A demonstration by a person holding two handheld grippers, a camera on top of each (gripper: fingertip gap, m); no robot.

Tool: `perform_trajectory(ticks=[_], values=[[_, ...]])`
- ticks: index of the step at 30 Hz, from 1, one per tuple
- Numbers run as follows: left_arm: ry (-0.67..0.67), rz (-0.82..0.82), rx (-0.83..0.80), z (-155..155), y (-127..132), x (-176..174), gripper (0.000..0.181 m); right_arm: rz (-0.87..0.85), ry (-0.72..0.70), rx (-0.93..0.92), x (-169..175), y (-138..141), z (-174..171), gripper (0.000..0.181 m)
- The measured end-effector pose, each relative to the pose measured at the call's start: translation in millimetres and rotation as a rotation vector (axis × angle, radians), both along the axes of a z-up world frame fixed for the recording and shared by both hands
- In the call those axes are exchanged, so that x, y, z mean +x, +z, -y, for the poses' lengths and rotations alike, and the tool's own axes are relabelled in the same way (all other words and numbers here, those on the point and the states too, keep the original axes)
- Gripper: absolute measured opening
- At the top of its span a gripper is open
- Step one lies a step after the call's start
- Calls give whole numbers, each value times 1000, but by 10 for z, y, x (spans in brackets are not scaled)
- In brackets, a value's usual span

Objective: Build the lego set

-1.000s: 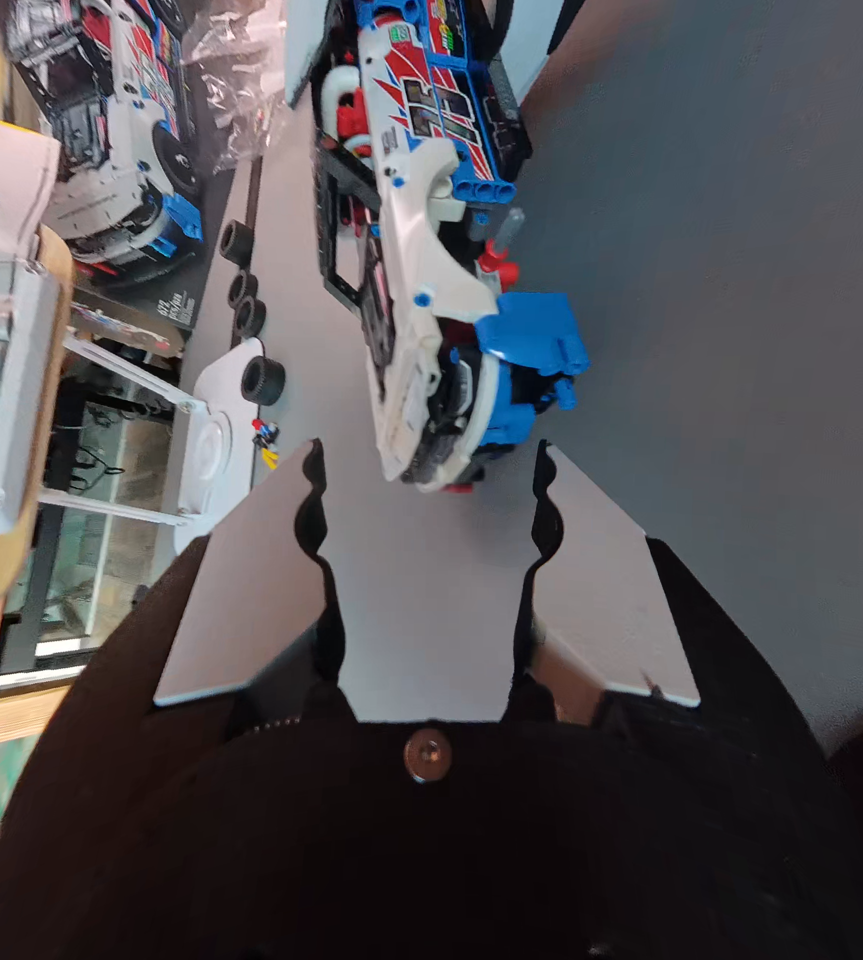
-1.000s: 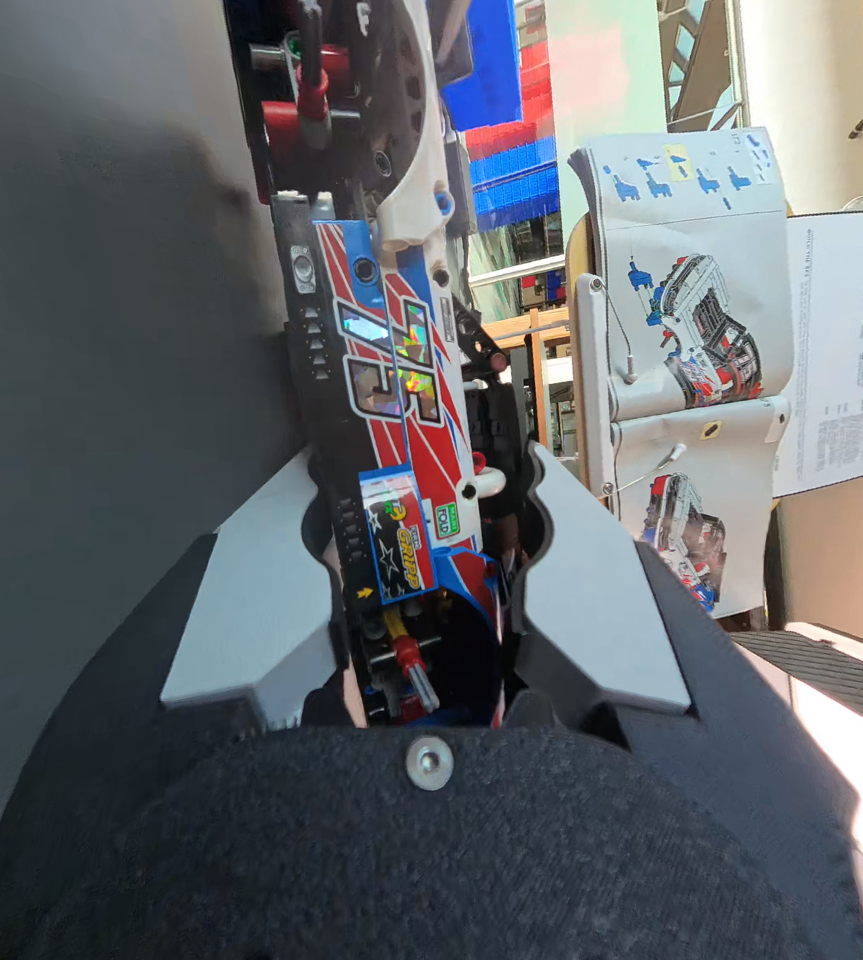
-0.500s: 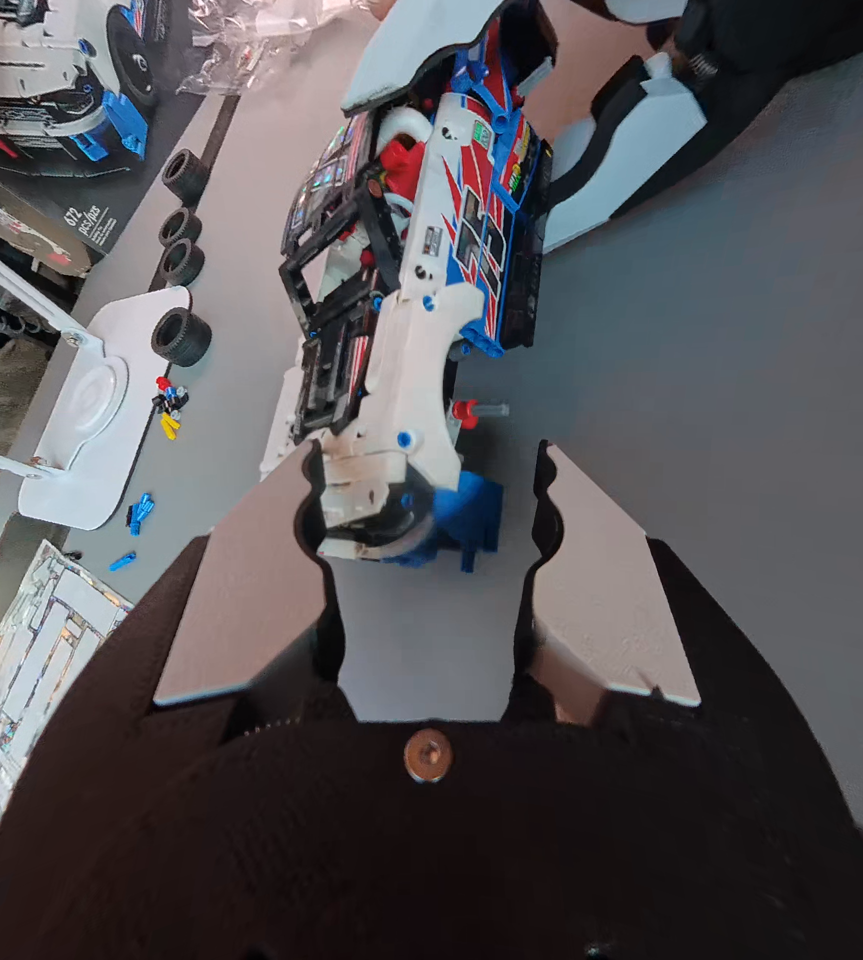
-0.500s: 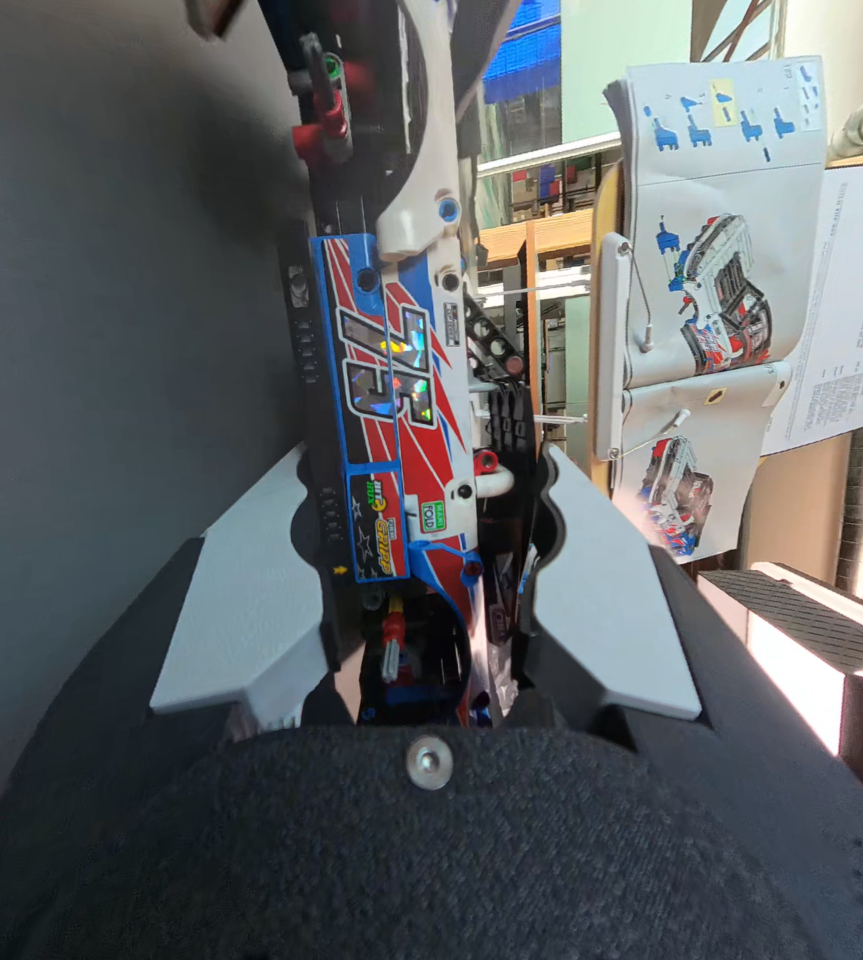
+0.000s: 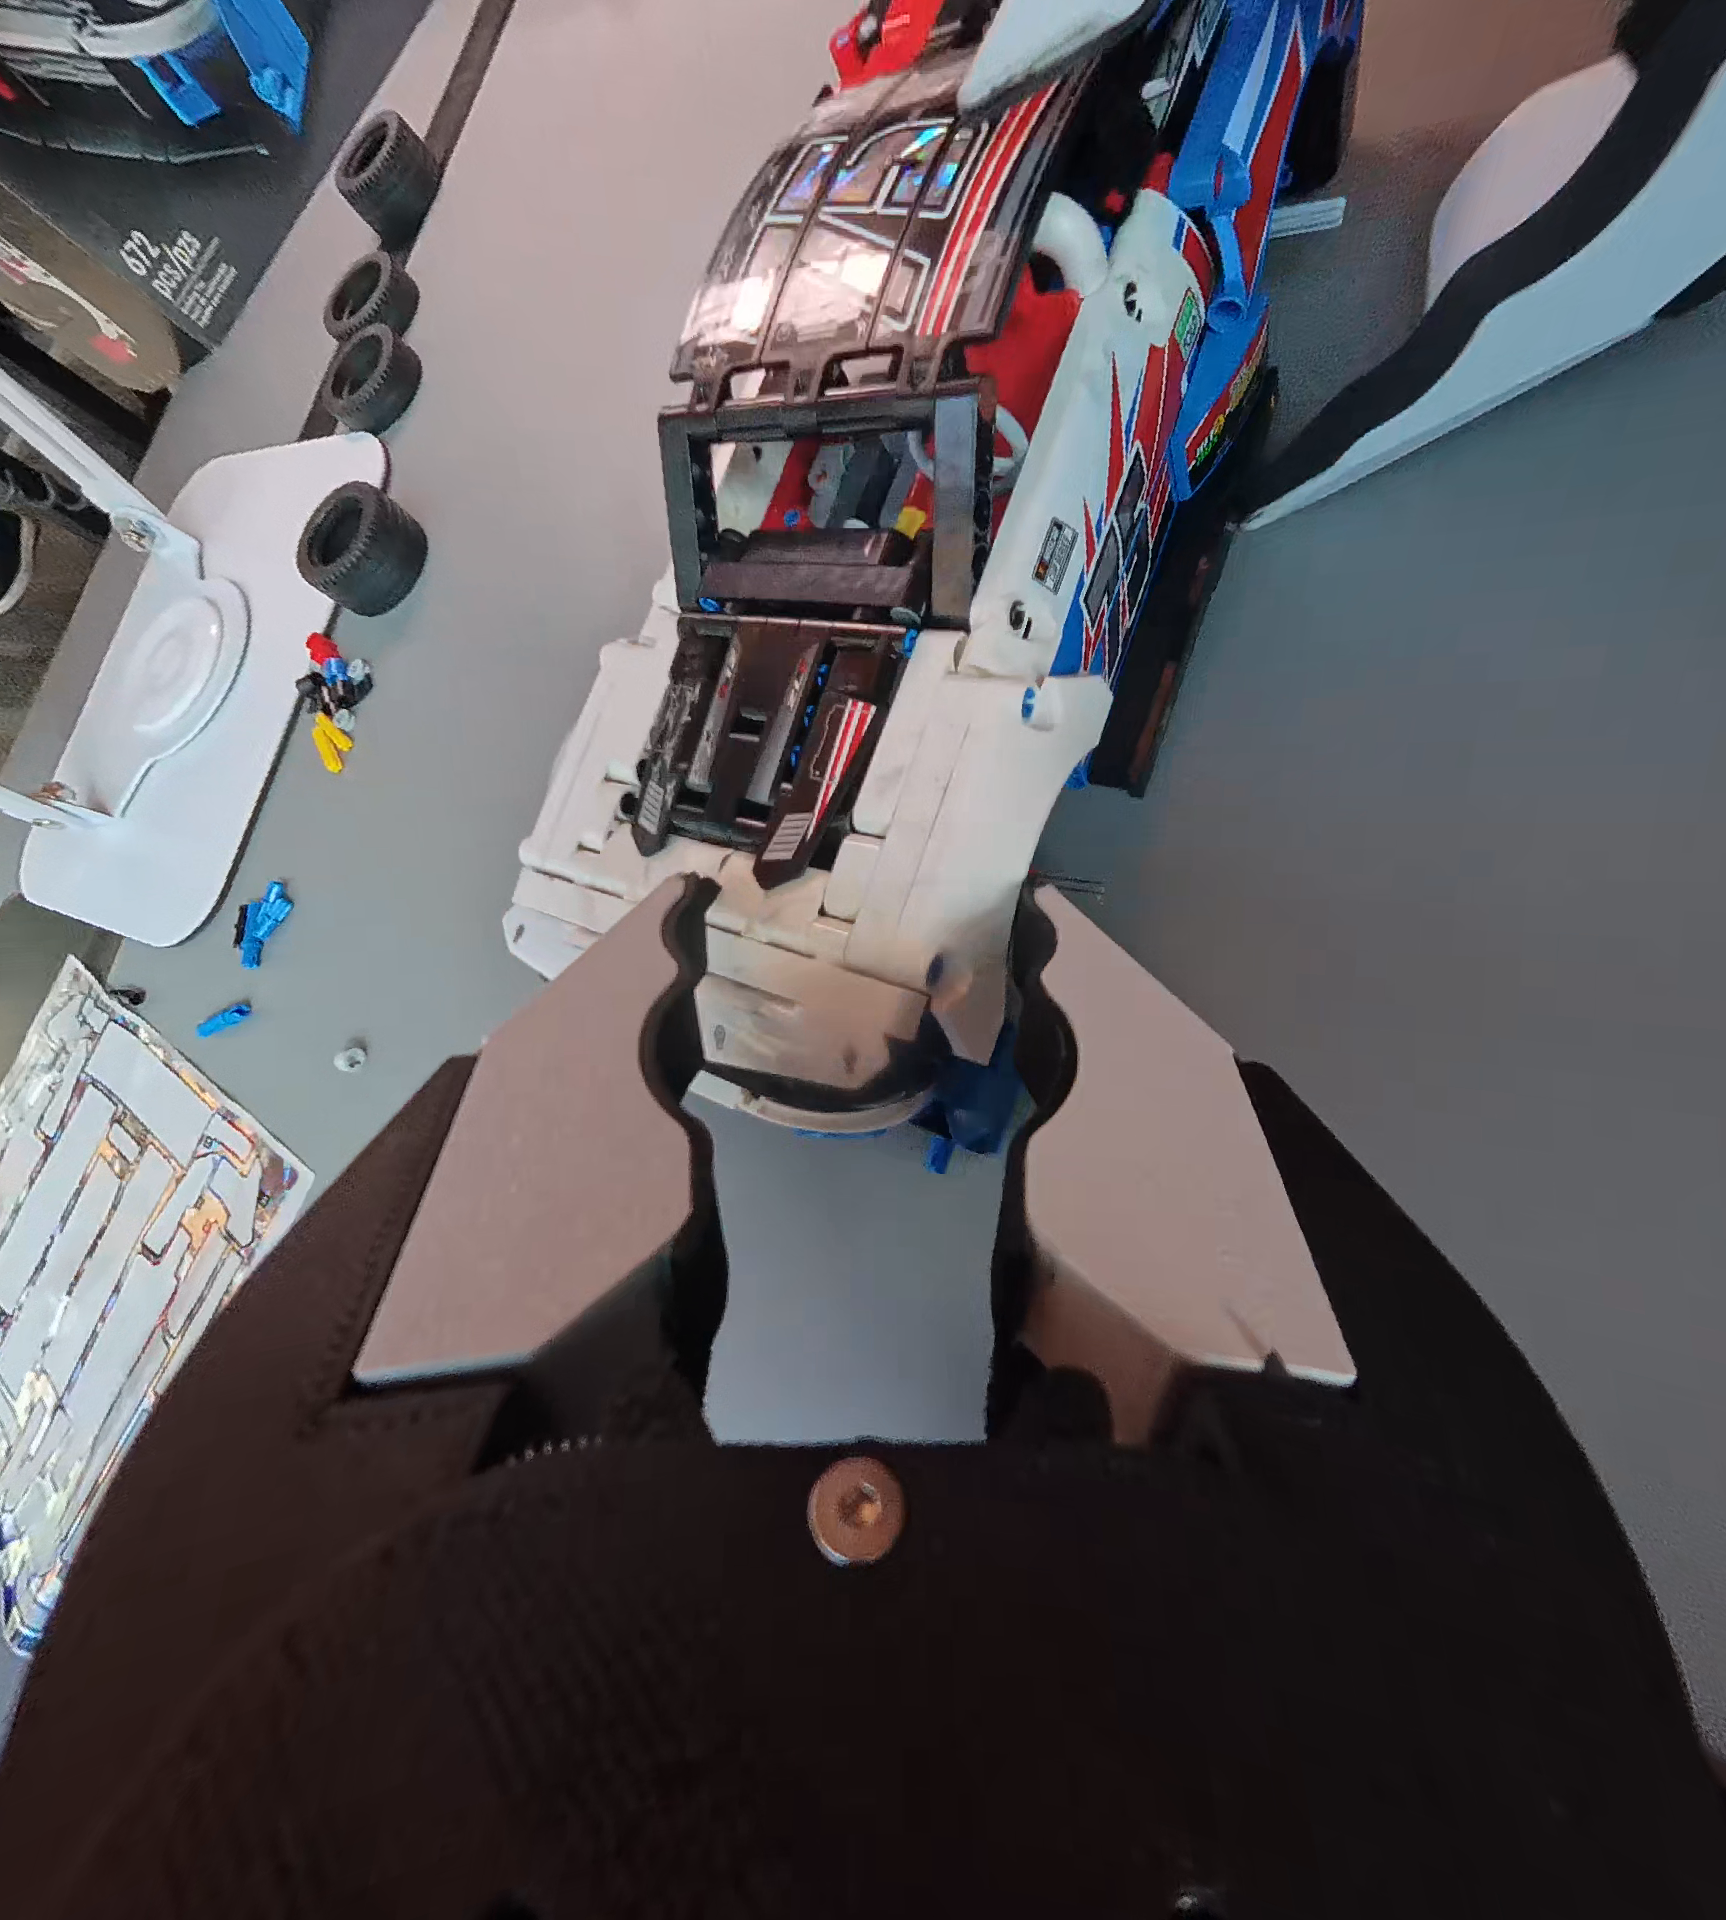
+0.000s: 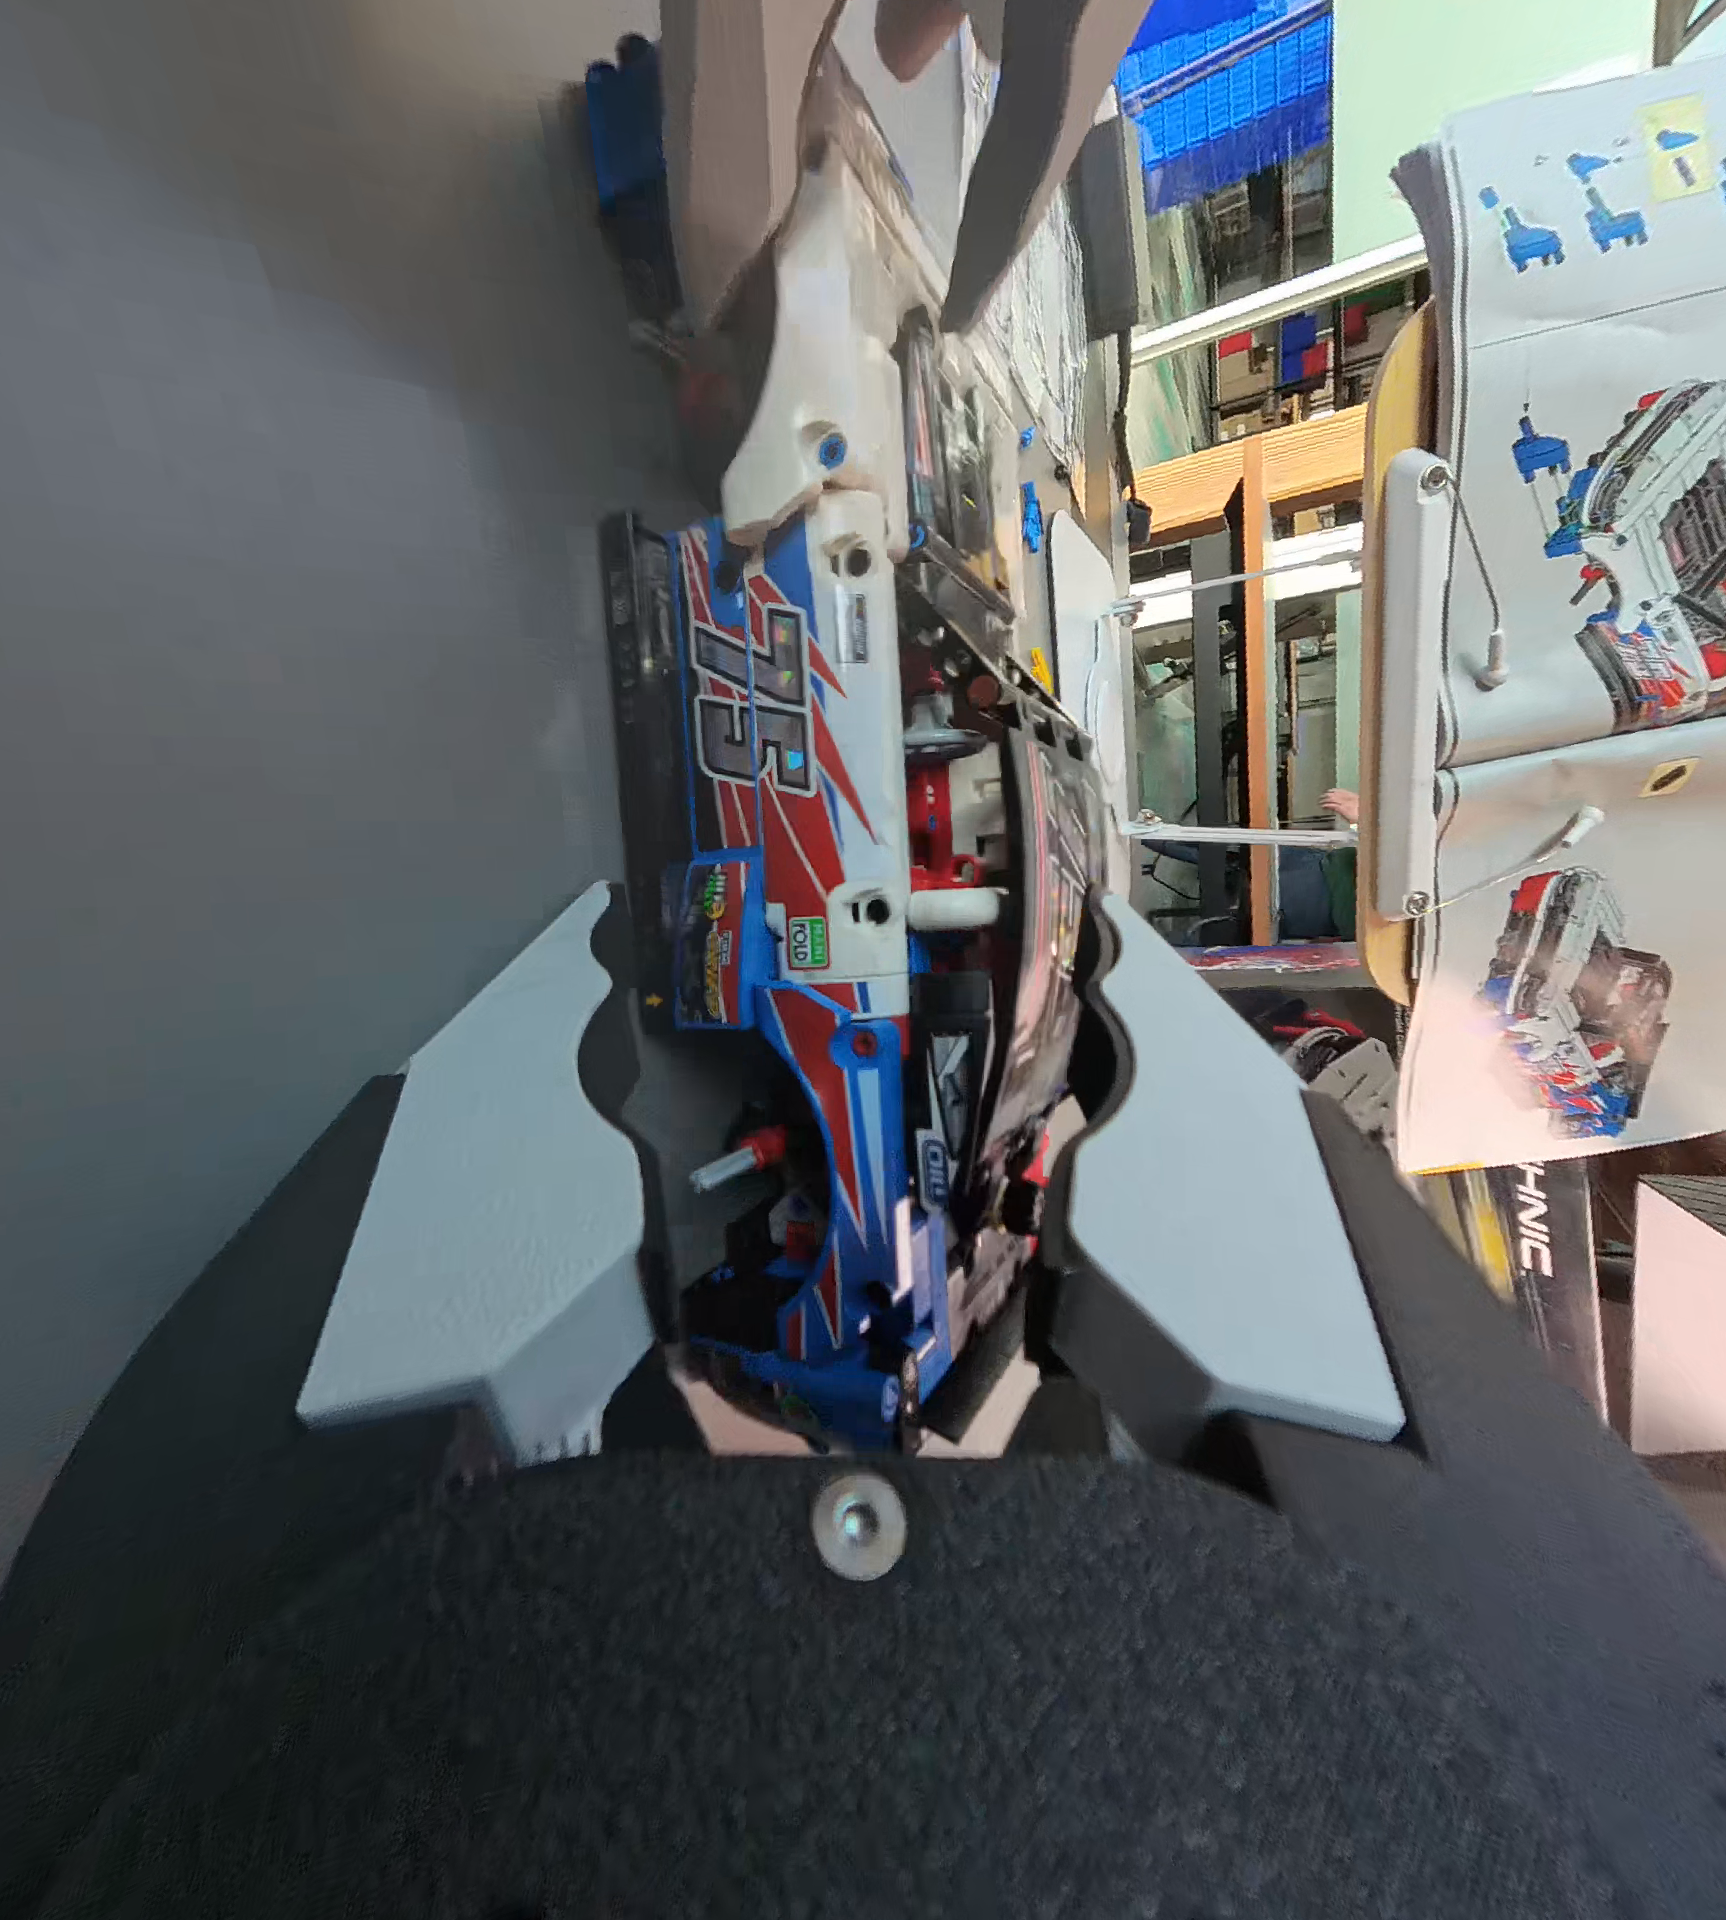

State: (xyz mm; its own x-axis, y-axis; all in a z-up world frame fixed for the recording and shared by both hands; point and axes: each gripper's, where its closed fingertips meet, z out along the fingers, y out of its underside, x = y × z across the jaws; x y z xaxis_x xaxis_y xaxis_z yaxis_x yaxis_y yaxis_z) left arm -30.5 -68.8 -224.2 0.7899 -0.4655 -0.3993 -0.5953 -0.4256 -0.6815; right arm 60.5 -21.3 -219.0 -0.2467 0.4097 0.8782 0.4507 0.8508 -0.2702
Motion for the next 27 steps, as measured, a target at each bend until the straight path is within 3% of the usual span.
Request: perform_trajectory(ticks=[6, 10, 13, 15, 19, 23, 27], values=[[57, 43, -8, -12, -3, 18, 59, -41, 94, -227, 475, 64, 211, 74], [106, 143, -16, 32, 51, 4, 67, -175, 42, -434, 853, 265, -266, 70], [187, 258, 24, 52, 158, -93, 72, -149, -49, -565, 1171, 161, -756, 71], [233, 325, 30, 79, 169, -159, 75, -82, -64, -666, 1317, 37, -901, 70], [259, 387, -31, 110, 5, -175, 89, -3, 22, -864, 1287, -7, -822, 66], [245, 395, -41, 40, -67, -139, 87, 85, 62, -981, 1041, -19, -669, 67], [245, 384, -19, 12, -83, -153, 85, 127, -45, -990, 815, -128, -707, 51]])
